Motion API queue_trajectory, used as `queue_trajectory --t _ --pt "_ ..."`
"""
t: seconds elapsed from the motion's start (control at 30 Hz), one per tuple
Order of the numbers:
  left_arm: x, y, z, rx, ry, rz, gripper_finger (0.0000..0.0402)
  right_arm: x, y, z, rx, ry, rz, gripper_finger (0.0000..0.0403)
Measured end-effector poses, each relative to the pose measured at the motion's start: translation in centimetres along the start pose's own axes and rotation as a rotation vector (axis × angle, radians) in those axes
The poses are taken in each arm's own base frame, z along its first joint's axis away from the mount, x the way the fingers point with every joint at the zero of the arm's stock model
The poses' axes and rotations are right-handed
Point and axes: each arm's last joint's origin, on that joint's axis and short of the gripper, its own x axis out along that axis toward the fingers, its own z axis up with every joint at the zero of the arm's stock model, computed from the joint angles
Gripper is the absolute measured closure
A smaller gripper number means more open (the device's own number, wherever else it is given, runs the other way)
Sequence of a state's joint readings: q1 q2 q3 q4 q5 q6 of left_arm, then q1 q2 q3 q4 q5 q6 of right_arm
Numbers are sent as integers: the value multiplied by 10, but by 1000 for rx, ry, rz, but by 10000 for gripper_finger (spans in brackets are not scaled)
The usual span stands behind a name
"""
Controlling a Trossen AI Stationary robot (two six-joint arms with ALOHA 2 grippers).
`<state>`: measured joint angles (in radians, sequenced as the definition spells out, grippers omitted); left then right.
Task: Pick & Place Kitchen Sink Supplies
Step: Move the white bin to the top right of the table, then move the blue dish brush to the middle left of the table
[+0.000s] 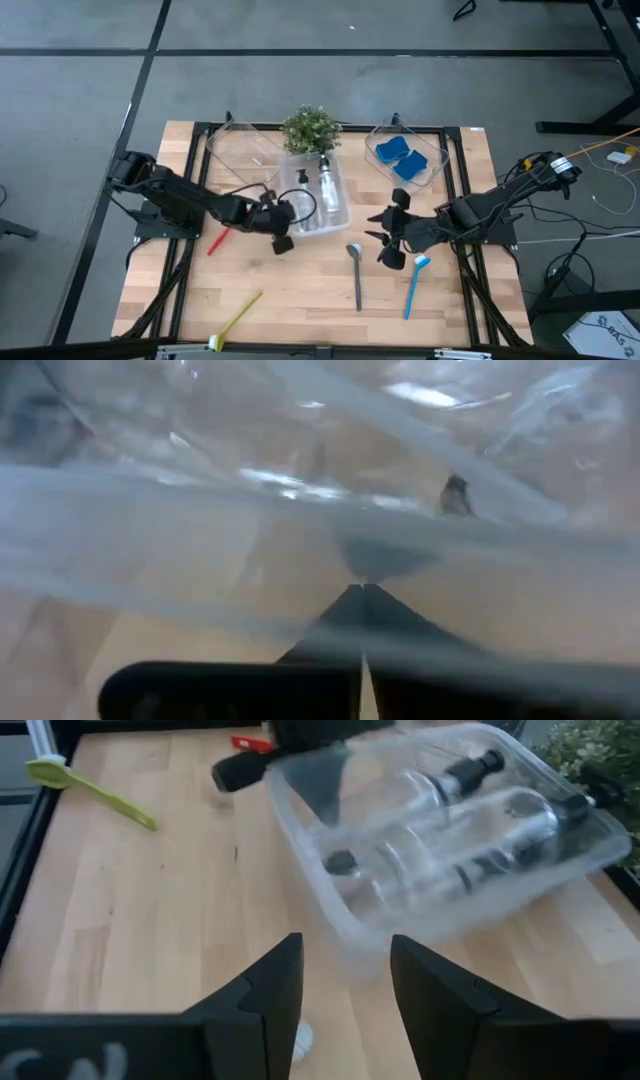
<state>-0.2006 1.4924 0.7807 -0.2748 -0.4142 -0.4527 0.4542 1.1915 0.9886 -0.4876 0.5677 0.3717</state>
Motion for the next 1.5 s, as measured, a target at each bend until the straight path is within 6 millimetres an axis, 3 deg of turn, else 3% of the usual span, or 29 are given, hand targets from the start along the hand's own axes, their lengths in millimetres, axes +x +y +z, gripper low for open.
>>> queue_trajectory --t 0.4,0.7,1.1,1.17,1.27,1.5 --pt "30 11 37 9 -290 -11 399 5 9 1 -2 -26 27 252" --pt "63 21 49 26 -389 -118 399 17 17 -4 34 27 66 252" --pt "84 6 89 225 -449 -185 400 19 21 -2 -7 12 115 252" --pt "83 5 94 266 -425 -165 399 19 20 -2 -54 3 114 252" --pt "75 3 99 288 -409 -128 399 20 20 1 26 7 139 252" --pt "26 -4 107 331 -438 -150 399 12 24 -7 198 249 319 252"
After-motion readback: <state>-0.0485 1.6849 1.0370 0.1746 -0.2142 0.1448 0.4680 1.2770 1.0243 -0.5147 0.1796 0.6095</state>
